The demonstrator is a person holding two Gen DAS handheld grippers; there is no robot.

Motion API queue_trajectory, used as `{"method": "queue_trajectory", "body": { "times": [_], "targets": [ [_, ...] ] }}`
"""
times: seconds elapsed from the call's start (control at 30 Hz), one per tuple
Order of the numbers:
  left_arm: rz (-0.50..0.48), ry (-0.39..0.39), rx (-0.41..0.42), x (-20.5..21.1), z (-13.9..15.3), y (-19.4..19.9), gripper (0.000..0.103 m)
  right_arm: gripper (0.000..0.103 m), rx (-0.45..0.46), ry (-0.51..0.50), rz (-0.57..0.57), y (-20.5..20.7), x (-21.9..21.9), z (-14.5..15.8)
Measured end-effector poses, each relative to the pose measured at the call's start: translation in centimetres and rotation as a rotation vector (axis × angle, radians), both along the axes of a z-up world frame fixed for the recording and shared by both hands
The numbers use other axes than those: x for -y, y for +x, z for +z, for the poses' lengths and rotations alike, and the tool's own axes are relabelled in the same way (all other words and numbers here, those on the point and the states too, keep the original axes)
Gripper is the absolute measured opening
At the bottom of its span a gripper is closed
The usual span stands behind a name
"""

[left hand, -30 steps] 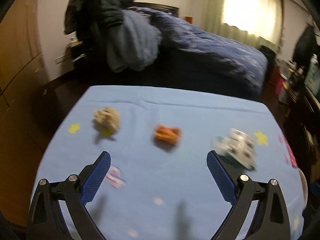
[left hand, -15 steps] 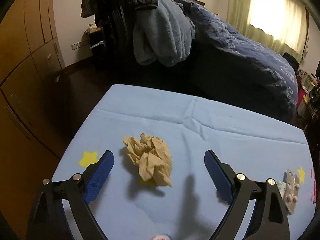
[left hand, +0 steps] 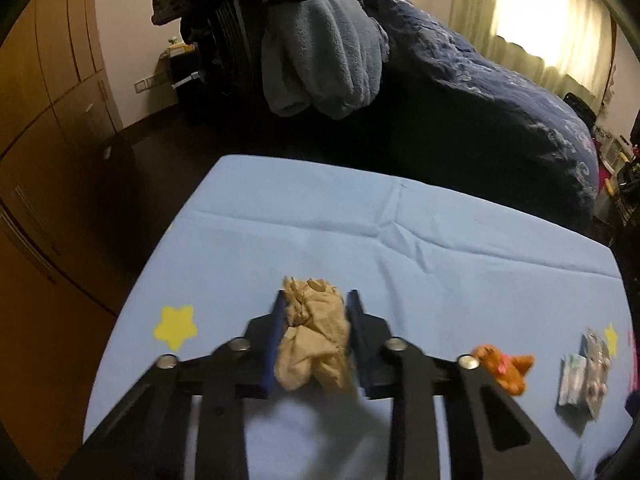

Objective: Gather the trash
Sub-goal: 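Grasp the crumpled beige paper with the left tool while the right tool grasps the pill blister pack, then lift the paper and blister pack off the table with both tools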

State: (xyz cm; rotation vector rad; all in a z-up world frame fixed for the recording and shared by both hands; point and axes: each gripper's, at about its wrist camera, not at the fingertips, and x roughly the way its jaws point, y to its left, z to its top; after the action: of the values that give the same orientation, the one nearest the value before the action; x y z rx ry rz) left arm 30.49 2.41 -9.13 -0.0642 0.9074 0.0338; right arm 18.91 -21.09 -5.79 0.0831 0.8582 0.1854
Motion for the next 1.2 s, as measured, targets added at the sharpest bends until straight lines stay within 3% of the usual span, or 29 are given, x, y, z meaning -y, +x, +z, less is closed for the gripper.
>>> {"method": "queue_trajectory", "body": {
  "times": [0.17,0.53,0.7,0.77,0.8,1.03,1.13,1.2],
  "targets": [
    [-0.036,-0.012,0.001,0.5,0.2,-1.4,0.021,0.077,-0.02,0.006,-0.084,1.0,2.6,-1.2],
    [-0.047,-0.038,0.003,0.2,0.4,-2.7,0.021,0.088,-0.1,0.02,-0.078,5.0,2.8,-3.8],
    [-0.038,-0.065,-0.007,-0.1,0.3,-2.4,0.021,0.09,-0.089,0.01,-0.077,5.5,2.7,-3.9],
    [-0.038,-0.068,-0.007,-0.1,0.4,-2.2,0.021,0.081,-0.078,0.006,-0.073,5.5,2.6,-3.9],
    [-0.038,-0.07,-0.007,-0.1,0.4,-2.3,0.021,0.071,-0.074,0.01,-0.062,5.3,2.6,-3.7],
    [-0.034,-0.083,-0.007,-0.3,0.5,-2.7,0.021,0.05,-0.065,-0.006,-0.052,4.5,2.5,-3.1],
    [-0.032,-0.085,-0.005,-0.3,0.6,-3.1,0.021,0.023,-0.064,0.022,-0.041,3.9,2.8,-2.9],
    [-0.032,-0.084,-0.004,-0.3,0.7,-3.2,0.021,0.013,-0.065,0.038,-0.033,3.6,2.9,-2.8]
  ]
}}
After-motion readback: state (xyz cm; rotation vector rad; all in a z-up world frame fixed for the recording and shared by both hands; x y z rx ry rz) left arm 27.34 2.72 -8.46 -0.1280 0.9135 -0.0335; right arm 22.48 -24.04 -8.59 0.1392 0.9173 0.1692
